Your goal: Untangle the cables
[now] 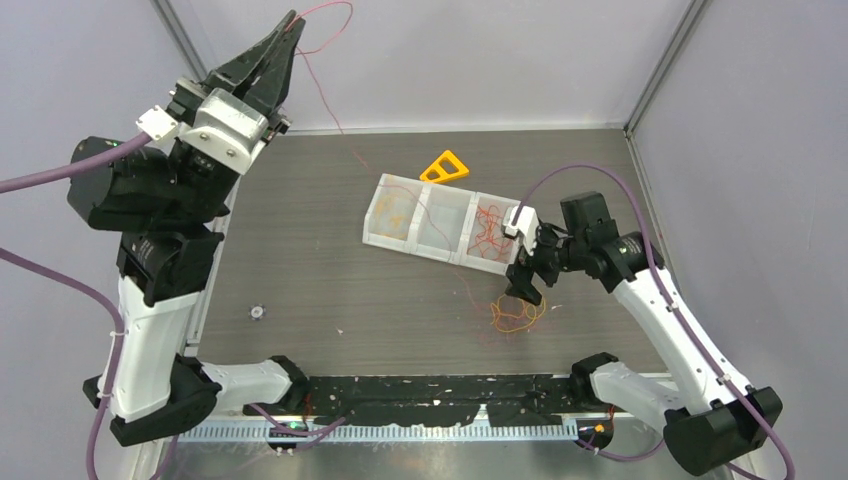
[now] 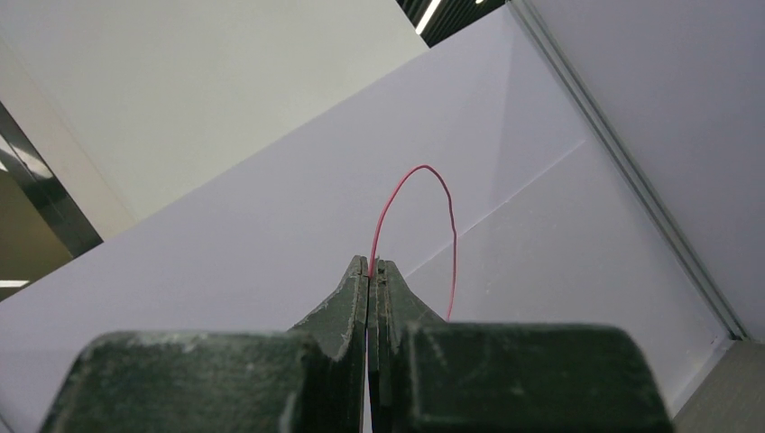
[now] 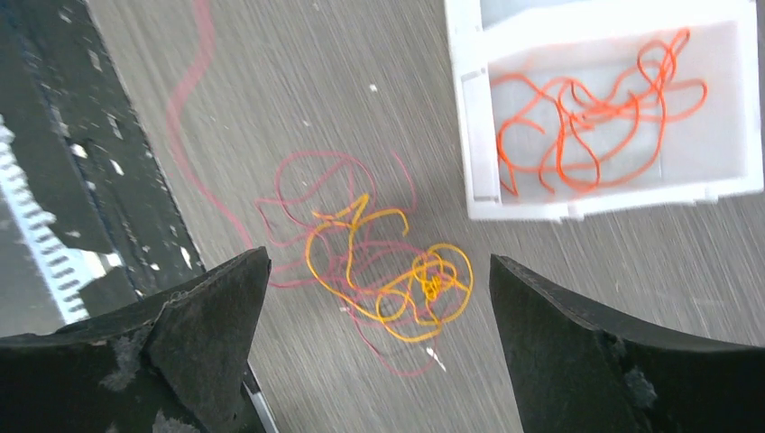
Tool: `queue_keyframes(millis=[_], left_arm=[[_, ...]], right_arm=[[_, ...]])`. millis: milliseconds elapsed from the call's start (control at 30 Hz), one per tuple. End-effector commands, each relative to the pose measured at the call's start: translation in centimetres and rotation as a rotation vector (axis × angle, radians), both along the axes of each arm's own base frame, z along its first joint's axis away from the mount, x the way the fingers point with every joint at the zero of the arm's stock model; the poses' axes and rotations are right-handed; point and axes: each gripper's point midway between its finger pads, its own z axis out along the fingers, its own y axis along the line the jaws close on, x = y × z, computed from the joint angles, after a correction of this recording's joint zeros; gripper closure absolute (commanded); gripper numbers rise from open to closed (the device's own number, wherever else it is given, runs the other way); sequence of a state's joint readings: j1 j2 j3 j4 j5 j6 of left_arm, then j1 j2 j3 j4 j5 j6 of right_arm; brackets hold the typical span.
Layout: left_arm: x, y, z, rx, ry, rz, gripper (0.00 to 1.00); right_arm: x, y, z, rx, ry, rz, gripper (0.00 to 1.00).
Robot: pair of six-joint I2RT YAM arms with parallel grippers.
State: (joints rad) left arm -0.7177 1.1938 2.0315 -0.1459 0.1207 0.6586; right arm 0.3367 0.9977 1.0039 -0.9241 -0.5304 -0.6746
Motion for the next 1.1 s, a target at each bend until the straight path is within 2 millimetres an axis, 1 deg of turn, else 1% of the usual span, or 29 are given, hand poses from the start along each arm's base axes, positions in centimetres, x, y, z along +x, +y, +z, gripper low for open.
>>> queue_keyframes(millis=[0,33,67,100,167,200,233,267,367,400,500,533,633,700,733,767,800,833,867,900,967,1000,1033,1067], left_arm=[[-1.5,1.3,1.6,-0.040,-0.028,-0.006,1.00],[-1.4,1.3,1.6,-0.037,-0.025,-0.005,1.00],[-1.3,1.3,1.5,-0.035,-0.020,-0.001,1.00],[-1.2,1.3,1.5,-0.032,-0.017,0.003,1.00],[-0.9,1.3,1.4,-0.025,-0.011,0.016,1.00],[-0.8,1.3,1.4,-0.024,-0.009,0.021,1.00],[-0.7,1.4,1.3,-0.022,-0.010,0.028,1.00],[-0.6,1.3,1.2,-0.019,-0.008,0.032,1.00],[-0.4,1.4,1.1,-0.019,-0.008,0.044,1.00],[-0.4,1.5,1.1,-0.019,-0.007,0.048,1.00],[-0.2,1.5,1.0,-0.027,0.003,0.047,1.00],[-0.2,1.5,0.9,-0.027,0.007,0.047,1.00],[0.0,1.4,0.7,-0.032,0.010,0.049,1.00],[0.1,1.6,0.6,-0.035,0.013,0.056,1.00],[0.1,1.6,0.5,-0.035,0.012,0.062,1.00],[0.1,1.7,0.5,-0.035,0.013,0.067,1.00],[0.2,1.7,0.4,-0.032,0.014,0.070,1.00],[0.1,1.9,0.3,-0.031,0.013,0.076,1.00],[0.1,1.9,0.2,-0.029,0.015,0.078,1.00],[0.1,2.0,0.2,-0.028,0.016,0.082,1.00],[0.2,2.0,-0.2,-0.019,0.020,0.086,1.00],[0.3,2.0,-0.5,-0.014,0.026,0.089,1.00],[0.3,2.0,-0.7,-0.010,0.028,0.092,1.00],[0.5,1.9,-1.0,-0.002,0.036,0.093,1.00]], right_arm=[[-0.7,3.7,3.7,0.187,0.032,0.096,0.01],[-0.4,4.4,4.8,0.223,0.027,0.097,0.03],[-0.7,5.3,5.2,0.250,0.045,0.128,0.04],[-0.6,6.0,6.2,0.275,0.041,0.136,0.06],[-1.1,7.3,7.0,0.293,0.051,0.181,0.09],[-1.9,8.1,7.3,0.298,0.058,0.215,0.09],[-2.0,8.6,7.5,0.303,0.055,0.228,0.09],[-2.7,9.3,7.4,0.296,0.061,0.254,0.10],[-3.4,10.6,5.7,0.255,0.077,0.286,0.09],[-3.2,10.6,5.1,0.240,0.071,0.279,0.09],[-3.3,10.2,2.2,0.164,0.076,0.281,0.09],[-3.6,10.0,1.1,0.138,0.082,0.303,0.11],[-4.8,10.1,-1.1,0.084,0.093,0.368,0.13],[-5.0,9.8,-3.0,0.042,0.090,0.386,0.18],[-4.9,9.7,-4.3,0.024,0.087,0.389,0.21],[-4.6,9.4,-5.1,-0.003,0.076,0.384,0.24],[-4.4,9.3,-6.0,-0.019,0.075,0.382,0.30],[-4.0,9.1,-6.5,-0.039,0.058,0.379,0.34],[-3.7,9.1,-6.8,-0.046,0.050,0.377,0.41],[-3.3,9.1,-6.9,-0.056,0.035,0.371,0.45],[-2.8,9.2,-6.7,-0.061,0.010,0.367,0.72],[-2.6,9.3,-6.2,-0.056,-0.006,0.368,0.80],[-2.5,9.4,-5.9,-0.053,-0.016,0.369,0.91],[-2.3,9.7,-4.6,-0.036,-0.039,0.370,0.93]])
